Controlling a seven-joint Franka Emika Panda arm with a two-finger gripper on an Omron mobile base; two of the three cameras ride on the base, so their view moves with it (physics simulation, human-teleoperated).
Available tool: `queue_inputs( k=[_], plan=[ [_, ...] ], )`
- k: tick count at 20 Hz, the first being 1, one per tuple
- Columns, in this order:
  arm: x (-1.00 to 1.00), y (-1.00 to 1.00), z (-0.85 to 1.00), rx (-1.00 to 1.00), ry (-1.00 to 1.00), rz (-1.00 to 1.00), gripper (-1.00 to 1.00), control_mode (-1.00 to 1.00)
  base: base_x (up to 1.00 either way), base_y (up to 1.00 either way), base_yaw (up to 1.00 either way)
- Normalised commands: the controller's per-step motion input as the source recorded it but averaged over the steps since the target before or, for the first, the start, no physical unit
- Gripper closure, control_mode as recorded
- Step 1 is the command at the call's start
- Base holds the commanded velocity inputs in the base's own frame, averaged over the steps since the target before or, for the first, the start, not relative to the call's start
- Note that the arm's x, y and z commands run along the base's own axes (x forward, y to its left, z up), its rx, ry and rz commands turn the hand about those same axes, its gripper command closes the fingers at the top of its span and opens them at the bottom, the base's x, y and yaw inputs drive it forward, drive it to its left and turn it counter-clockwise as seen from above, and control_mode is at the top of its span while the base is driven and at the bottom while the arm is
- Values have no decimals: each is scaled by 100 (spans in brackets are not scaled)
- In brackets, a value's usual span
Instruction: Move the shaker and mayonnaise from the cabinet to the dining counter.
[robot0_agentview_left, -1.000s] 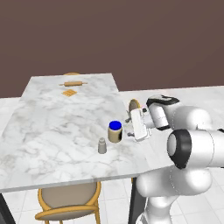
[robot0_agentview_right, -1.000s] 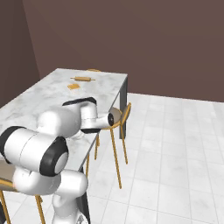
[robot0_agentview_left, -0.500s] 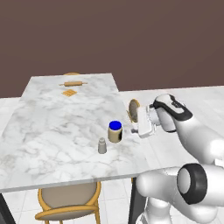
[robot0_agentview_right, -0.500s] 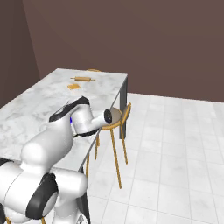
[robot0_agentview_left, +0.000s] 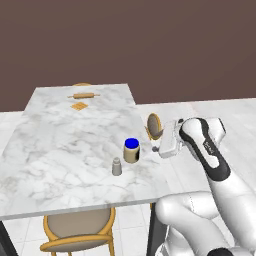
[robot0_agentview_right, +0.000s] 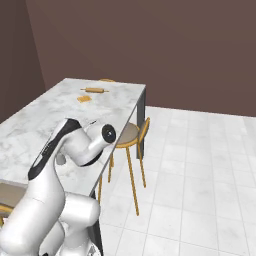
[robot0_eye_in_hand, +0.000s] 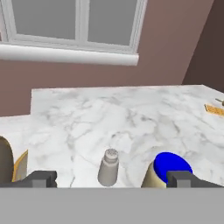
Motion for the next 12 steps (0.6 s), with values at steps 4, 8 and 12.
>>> queue_inputs(
  k=[4,8,12],
  plan=[
    [-60,4,29,0,8,-9,-100,-100,0,0,0],
    [-68,1,27,1,7,-7,-100,-100,0,0,0],
    [-65,0,28,3,8,-6,-100,-100,0,0,0]
  ],
)
